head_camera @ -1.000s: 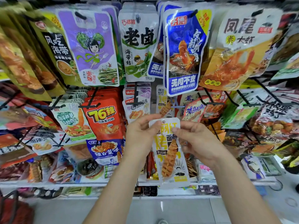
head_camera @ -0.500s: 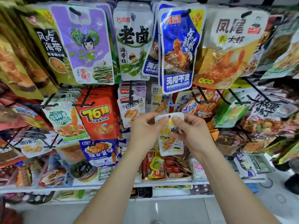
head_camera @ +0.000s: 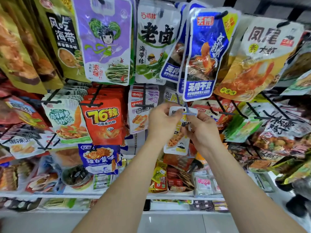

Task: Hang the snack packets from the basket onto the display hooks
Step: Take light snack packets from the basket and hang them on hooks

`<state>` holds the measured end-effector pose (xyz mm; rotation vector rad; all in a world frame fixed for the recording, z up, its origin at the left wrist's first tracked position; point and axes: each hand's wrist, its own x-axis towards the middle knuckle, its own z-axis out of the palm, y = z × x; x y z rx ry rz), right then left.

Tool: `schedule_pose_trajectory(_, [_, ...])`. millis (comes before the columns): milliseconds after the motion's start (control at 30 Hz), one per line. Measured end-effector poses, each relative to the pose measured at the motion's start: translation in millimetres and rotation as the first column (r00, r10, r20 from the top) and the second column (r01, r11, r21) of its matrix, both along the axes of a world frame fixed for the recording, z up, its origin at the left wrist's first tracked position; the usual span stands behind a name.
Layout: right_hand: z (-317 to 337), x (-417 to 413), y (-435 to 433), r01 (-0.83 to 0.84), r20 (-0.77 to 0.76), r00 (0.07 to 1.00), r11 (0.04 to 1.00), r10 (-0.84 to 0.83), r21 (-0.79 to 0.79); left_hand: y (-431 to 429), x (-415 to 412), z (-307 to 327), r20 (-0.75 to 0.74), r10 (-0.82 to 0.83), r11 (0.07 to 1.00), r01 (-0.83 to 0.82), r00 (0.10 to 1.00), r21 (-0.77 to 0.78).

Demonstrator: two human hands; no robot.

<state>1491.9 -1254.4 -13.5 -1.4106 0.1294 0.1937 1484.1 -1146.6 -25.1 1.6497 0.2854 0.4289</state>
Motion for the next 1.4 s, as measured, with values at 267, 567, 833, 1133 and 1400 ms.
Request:
schedule_pose_trajectory(267, [-5, 7, 1, -0.044, 0.053, 0.997, 0.988, 0.052, -0.151, 5, 1, -6, 0.014, -0.074, 0.997, 0.074, 0.997, -0.026])
schedule_pose_trajectory(567, [-6, 12, 10, 0.036, 0.02, 0.999, 0.993, -0.034, -0.113, 1, 2, -21, 0.102, 0.04, 0.96, -0.066, 0.994, 0.273])
schedule_pose_trajectory(833, [-30, 2, -5, 0.207, 0.353, 0.936, 0.838, -0.019, -0.505, 9, -4, -32, 0.084, 0.081, 0.849, -0.112, 0.993, 0.517])
schedule_pose_trajectory(1133, [-42, 22, 8, 0.018, 0.215, 0.974, 0.928, 0.067, -0.371, 7, 7, -27, -0.098, 0.035, 0.8, 0.031, 0.995, 0.6])
schedule_pose_trajectory(1400, [-39, 41, 11, -0.1, 0.105, 0.988, 0.986, 0.115, -0.134, 3, 18, -25, -0.202, -0.095, 0.79, 0.197, 0.975, 0.58])
